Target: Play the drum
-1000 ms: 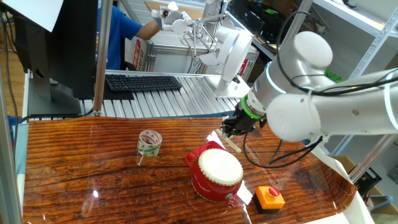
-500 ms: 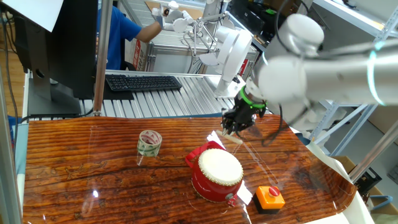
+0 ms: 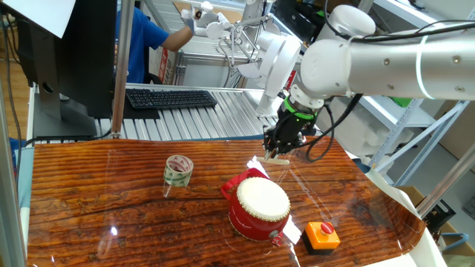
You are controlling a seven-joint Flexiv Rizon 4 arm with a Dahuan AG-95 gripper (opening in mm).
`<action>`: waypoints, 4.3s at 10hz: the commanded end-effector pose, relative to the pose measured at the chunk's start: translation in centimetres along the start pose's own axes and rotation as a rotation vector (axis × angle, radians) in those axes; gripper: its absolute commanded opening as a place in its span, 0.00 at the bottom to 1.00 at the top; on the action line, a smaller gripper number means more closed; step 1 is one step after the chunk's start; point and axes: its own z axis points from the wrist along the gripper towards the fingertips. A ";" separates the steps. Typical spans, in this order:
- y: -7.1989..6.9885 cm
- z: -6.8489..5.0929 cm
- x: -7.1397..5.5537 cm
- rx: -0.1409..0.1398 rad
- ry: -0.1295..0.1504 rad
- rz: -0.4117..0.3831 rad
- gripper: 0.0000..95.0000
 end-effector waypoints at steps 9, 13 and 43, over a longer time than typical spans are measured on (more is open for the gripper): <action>0.2 0.4 0.6 -0.030 -0.139 -0.012 0.00; 0.3 0.9 0.8 -0.036 -0.141 -0.007 0.00; -0.5 3.4 3.6 -0.081 -0.267 0.015 0.00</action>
